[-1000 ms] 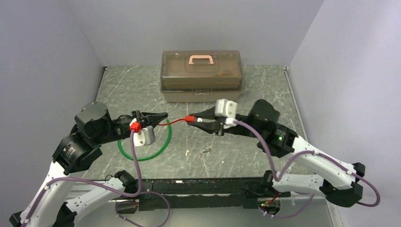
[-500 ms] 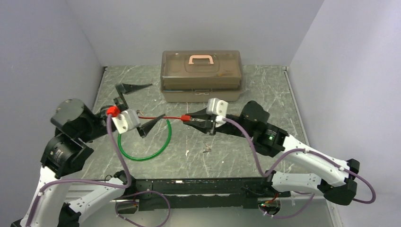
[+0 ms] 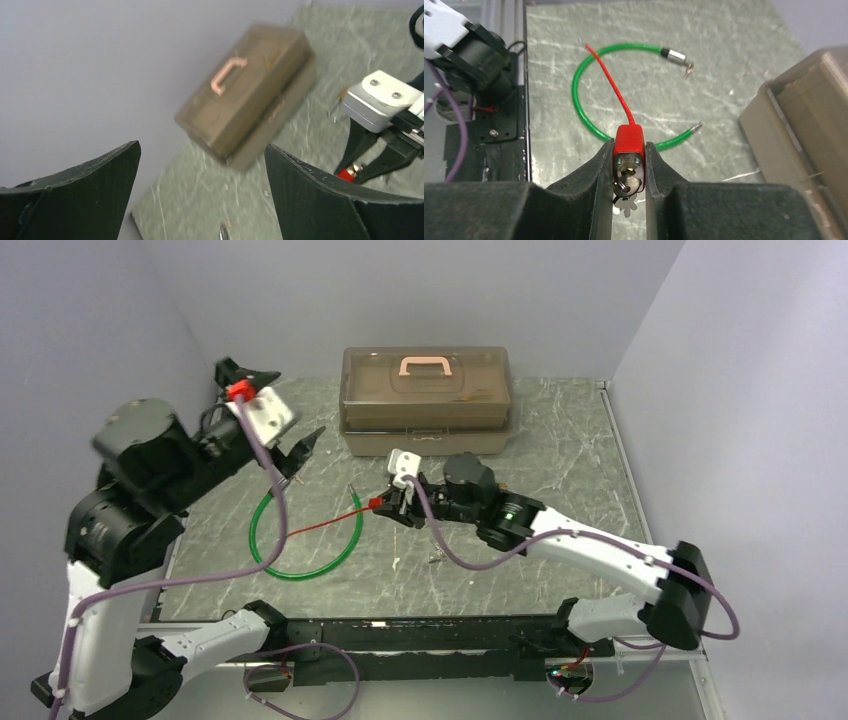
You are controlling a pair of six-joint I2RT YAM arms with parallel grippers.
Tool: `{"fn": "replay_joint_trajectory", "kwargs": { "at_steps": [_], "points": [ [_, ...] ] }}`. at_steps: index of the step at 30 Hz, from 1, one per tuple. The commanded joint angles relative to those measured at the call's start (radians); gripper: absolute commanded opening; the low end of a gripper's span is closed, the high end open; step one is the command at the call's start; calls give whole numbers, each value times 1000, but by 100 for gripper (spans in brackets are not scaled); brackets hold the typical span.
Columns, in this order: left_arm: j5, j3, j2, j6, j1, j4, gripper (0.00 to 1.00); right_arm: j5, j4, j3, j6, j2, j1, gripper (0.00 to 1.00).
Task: Unlock with the key
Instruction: Place the lock at the center of the board.
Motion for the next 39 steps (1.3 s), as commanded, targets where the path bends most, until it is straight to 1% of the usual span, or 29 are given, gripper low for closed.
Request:
{"fn": "replay_joint_trajectory", "kwargs": {
  "at_steps": [1, 3, 6, 9, 10, 13, 16, 20, 22, 25, 26, 27, 28, 29, 30, 35, 39],
  "points": [
    [-149, -106, -19, 1, 23, -102, 99, -41, 187, -28, 99, 98, -33, 0],
    [-149, -129, -24, -12, 44, -117, 99, -49, 242, -33, 139, 139, -52, 0],
    [-149, -114, 6, -46, 71, -193, 99, -63, 310, -35, 182, 208, -68, 0],
    [-199, -131, 42, -65, 97, -254, 99, -63, 383, -40, 210, 291, -69, 0],
    [-203, -150, 48, -70, 109, -263, 99, -63, 404, -40, 246, 319, -70, 0],
    [-183, -214, 59, -88, 162, -263, 99, -63, 439, -34, 309, 398, -77, 0],
    [-123, -270, 71, -104, 223, -256, 99, -97, 451, -35, 396, 455, -94, 0],
    [-87, -338, 78, -92, 258, -257, 99, -143, 456, -59, 464, 504, -121, 14],
    [-82, -389, 65, -76, 262, -237, 99, -154, 486, -89, 488, 518, -130, 24],
    [-78, -475, 33, -56, 267, -197, 99, -164, 520, -122, 513, 536, -138, 36],
    [-77, -499, 26, -51, 272, -189, 99, -168, 530, -130, 521, 540, -140, 42],
    [-76, -522, 18, -53, 279, -181, 99, -170, 535, -134, 525, 544, -143, 52],
    [-74, -548, 11, -53, 286, -171, 99, -171, 533, -134, 526, 545, -146, 66],
    [-69, -571, 3, -52, 291, -163, 99, -173, 520, -125, 523, 548, -149, 89],
    [-66, -602, -7, -51, 295, -154, 99, -168, 499, -113, 522, 547, -152, 99],
    [-52, -658, -25, -54, 314, -132, 100, -106, 402, -63, 517, 500, -168, 100],
    [-41, -700, -51, -47, 324, -117, 100, -4, 284, -25, 543, 426, -176, 100]
  ]
}}
